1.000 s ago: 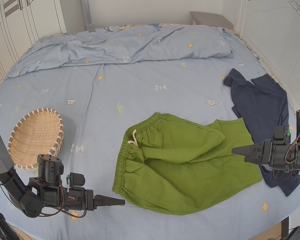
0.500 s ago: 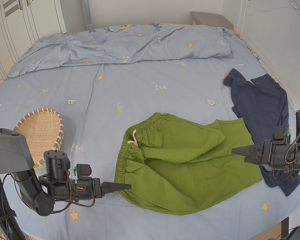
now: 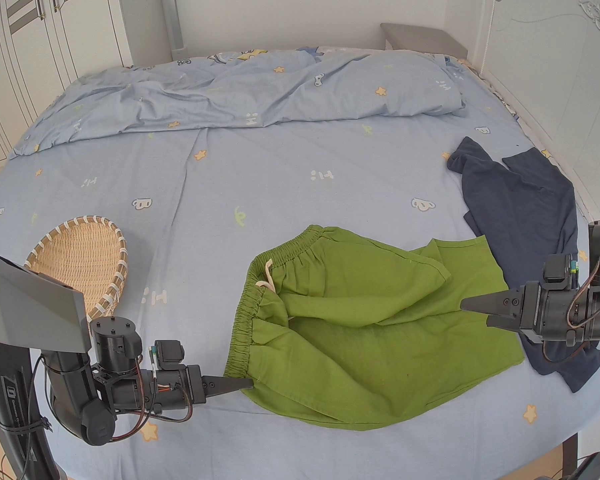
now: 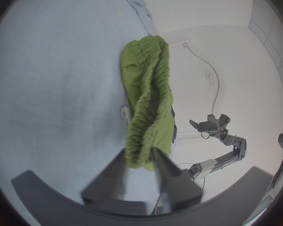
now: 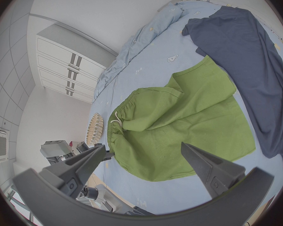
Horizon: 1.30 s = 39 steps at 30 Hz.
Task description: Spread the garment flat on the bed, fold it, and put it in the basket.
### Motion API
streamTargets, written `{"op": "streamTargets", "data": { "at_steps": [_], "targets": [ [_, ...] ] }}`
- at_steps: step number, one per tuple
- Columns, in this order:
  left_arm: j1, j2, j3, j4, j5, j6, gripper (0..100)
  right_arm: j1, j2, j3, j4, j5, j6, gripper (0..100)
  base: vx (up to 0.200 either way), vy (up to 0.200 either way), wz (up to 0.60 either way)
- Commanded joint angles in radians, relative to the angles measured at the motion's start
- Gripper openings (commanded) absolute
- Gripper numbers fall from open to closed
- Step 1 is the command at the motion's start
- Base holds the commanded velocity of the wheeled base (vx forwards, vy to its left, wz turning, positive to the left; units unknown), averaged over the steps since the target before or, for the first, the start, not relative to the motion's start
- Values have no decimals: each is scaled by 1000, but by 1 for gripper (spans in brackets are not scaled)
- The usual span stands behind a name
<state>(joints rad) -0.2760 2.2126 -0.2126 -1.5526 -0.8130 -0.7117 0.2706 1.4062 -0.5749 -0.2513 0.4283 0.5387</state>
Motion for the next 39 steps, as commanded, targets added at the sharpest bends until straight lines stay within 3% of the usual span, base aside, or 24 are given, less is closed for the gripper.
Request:
{"op": "streamTargets", "data": {
  "at_steps": [1, 12, 17, 19, 20, 21, 25, 32, 39],
  "targets": [
    [3, 9, 9, -18, 0, 0, 0, 1, 7, 0, 0, 0, 0, 100, 0, 0, 0],
    [54, -93, 84, -18, 8, -18, 0, -2, 0, 0, 0, -2, 6, 100, 0, 0, 0],
    [143, -186, 213, -18, 0, -17, 0, -8, 7, 9, 14, -2, 7, 100, 0, 0, 0],
    [210, -251, 213, 111, 0, -15, 0, -31, 14, 36, 17, -2, 1, 100, 0, 0, 0],
    [210, -251, 213, 111, 0, -15, 0, -31, 14, 36, 17, -2, 1, 100, 0, 0, 0],
    [247, -313, 213, 218, -5, -11, 0, -44, 20, 56, 18, -2, 0, 100, 0, 0, 0],
    [285, -392, 213, 361, -5, 23, 0, -70, 25, 125, 18, -2, -3, 100, 0, 0, 0],
    [325, -419, 213, 463, -3, 72, 0, -79, 60, 257, 7, -2, -49, 100, 0, 0, 0],
    [394, -416, 213, 575, -3, 193, 0, -123, 188, 314, -36, 6, -98, 100, 0, 0, 0]
  ]
}}
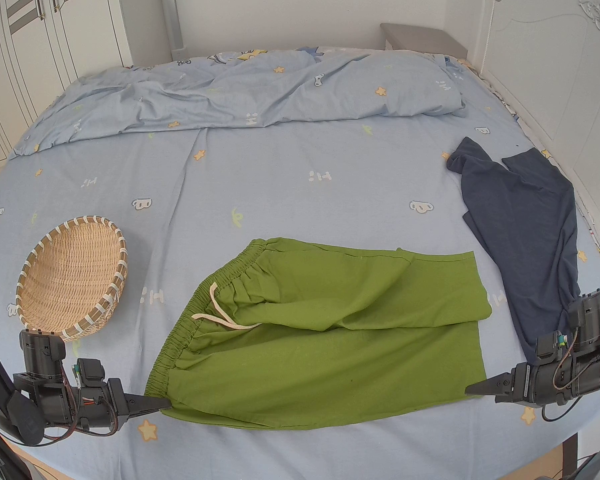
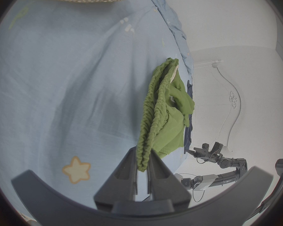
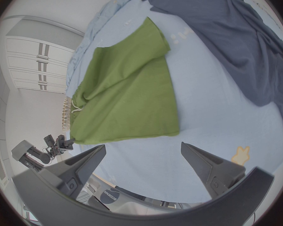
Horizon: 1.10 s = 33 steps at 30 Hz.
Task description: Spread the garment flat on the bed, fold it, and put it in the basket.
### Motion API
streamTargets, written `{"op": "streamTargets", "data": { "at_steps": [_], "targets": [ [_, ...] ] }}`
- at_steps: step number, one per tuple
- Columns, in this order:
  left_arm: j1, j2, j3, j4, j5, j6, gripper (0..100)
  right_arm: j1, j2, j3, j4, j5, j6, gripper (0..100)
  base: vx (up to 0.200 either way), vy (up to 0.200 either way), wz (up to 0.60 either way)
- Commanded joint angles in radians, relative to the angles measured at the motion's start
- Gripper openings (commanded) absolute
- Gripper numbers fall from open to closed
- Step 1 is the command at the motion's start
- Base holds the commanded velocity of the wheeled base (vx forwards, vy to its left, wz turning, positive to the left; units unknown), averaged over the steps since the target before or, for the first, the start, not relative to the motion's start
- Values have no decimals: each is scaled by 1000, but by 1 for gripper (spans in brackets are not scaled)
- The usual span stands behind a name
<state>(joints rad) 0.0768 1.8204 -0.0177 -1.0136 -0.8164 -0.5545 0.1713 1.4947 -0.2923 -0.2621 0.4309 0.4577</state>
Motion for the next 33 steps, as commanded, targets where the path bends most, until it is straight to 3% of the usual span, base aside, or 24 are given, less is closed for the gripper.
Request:
{"op": "streamTargets", "data": {
  "at_steps": [1, 3, 8, 13, 20, 25, 33],
  "targets": [
    [43, -24, 18, 40, 0, 39, 0, -24, 104, 33, -26, 3, -19, 100, 0, 0, 0],
    [54, -18, 18, 56, -1, 93, 0, -38, 165, 50, -91, 3, -24, 100, 0, 0, 0],
    [54, -13, 18, 58, -1, 103, 0, -47, 228, 82, -209, 17, -24, 100, 0, 0, 0],
    [55, -13, 18, 56, -1, 105, 0, -50, 315, 96, -347, 91, -22, 100, 0, 0, 0],
    [55, -13, 18, 55, -1, 105, 0, -53, 395, 84, -416, 95, -22, 100, 0, 0, 0],
    [54, -13, 18, 55, -1, 105, 0, -62, 400, 87, -444, 186, -14, 100, 0, 0, 0],
    [55, -12, 18, 52, -1, 105, 0, -61, 427, 84, -442, 200, -11, 100, 0, 0, 0]
  ]
}}
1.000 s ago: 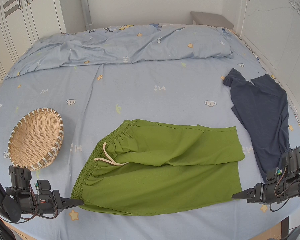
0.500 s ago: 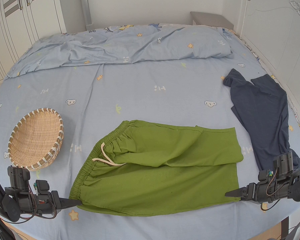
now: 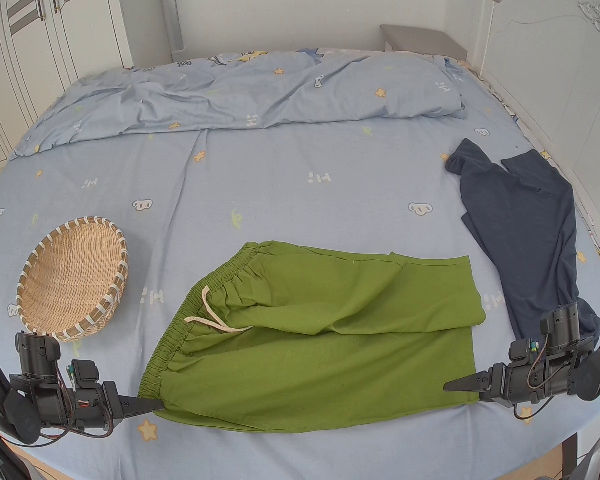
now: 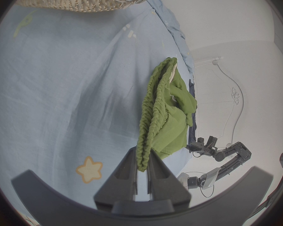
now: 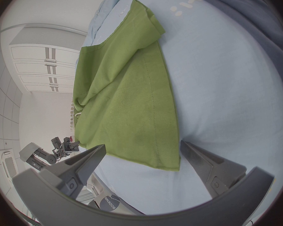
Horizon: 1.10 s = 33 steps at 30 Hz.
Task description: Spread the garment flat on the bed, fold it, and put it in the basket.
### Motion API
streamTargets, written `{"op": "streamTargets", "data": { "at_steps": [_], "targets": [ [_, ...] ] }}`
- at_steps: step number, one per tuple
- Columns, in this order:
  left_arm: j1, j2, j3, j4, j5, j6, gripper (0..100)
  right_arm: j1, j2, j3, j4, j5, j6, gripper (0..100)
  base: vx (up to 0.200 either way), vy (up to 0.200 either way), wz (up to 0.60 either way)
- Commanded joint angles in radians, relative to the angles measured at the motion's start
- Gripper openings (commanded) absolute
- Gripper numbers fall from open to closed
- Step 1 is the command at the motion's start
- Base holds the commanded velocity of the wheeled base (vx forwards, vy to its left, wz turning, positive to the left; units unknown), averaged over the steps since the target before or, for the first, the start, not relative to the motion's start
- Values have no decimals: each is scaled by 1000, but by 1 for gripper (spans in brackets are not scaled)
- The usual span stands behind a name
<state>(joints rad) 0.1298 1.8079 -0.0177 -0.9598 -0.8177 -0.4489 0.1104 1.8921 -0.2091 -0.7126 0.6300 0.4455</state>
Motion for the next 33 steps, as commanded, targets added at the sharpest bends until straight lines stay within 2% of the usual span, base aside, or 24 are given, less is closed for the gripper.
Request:
{"op": "streamTargets", "data": {
  "at_steps": [1, 16, 17, 33],
  "targets": [
    [2, 1, 18, -2, 0, -1, 0, 0, 33, 1, 8, 0, 1, 100, 0, 0, 0],
    [4, 2, 18, -2, 0, -1, 0, -40, 36, 11, 8, 2, 1, 100, 0, 0, 0],
    [2, 2, 18, -2, 0, -1, 0, -41, 36, 11, 8, 2, 2, 0, 0, 0, 0],
    [4, 2, 18, 0, 0, -4, 0, -71, 24, 43, 8, 2, -4, 0, 0, 0, 0]
  ]
}}
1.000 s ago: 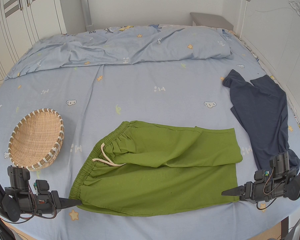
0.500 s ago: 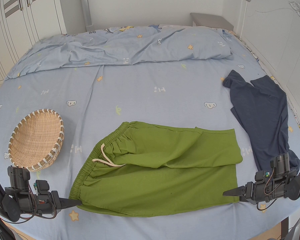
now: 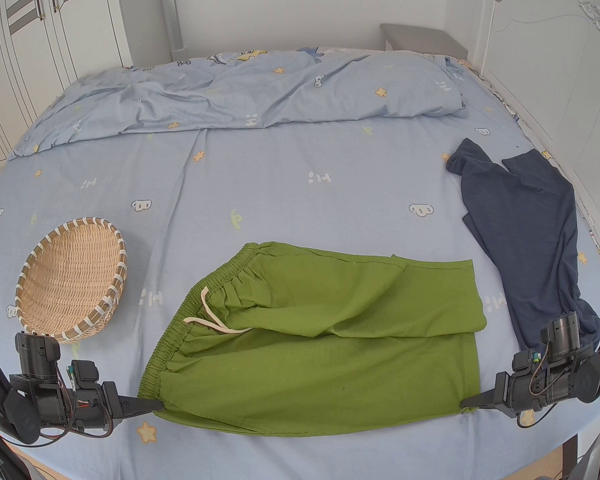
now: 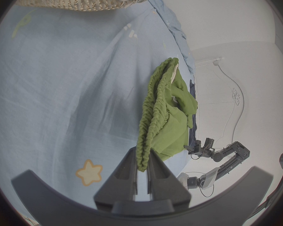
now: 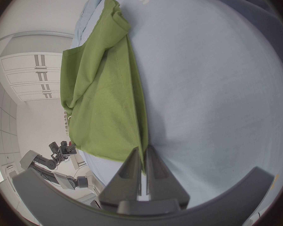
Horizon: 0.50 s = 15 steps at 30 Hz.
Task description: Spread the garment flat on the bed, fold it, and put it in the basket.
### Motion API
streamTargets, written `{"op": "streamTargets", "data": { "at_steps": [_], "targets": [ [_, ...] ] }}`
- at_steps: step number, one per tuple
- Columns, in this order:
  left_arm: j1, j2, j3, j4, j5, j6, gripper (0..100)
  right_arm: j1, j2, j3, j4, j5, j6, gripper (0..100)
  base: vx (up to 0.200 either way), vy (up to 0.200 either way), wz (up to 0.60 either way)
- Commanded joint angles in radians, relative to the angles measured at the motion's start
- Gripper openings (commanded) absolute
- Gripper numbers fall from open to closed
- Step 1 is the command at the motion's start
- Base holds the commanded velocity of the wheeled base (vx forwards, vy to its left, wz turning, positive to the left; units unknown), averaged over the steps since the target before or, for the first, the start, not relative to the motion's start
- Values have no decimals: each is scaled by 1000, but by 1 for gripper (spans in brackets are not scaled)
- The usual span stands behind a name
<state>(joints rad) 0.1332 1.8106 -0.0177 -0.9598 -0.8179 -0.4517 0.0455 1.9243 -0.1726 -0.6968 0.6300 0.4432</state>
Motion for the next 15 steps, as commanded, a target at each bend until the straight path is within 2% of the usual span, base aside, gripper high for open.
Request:
{"op": "streamTargets", "data": {
  "at_steps": [1, 3, 8, 15],
  "targets": [
    [0, -4, 18, -4, 0, -7, 0, -6, -21, 10, -7, 2, -1, 0, 0, 0, 0],
    [0, -4, 18, -4, 0, -7, 0, -6, -21, 10, -7, 2, -1, 0, 0, 0, 0],
    [-1, -33, 18, 19, 2, -10, 0, -4, -166, 21, 2, -7, -1, 0, 0, 0, 0],
    [-3, -33, 18, 23, 2, -10, 0, -6, -231, 28, 5, -16, -1, 0, 0, 0, 0]
  ]
}}
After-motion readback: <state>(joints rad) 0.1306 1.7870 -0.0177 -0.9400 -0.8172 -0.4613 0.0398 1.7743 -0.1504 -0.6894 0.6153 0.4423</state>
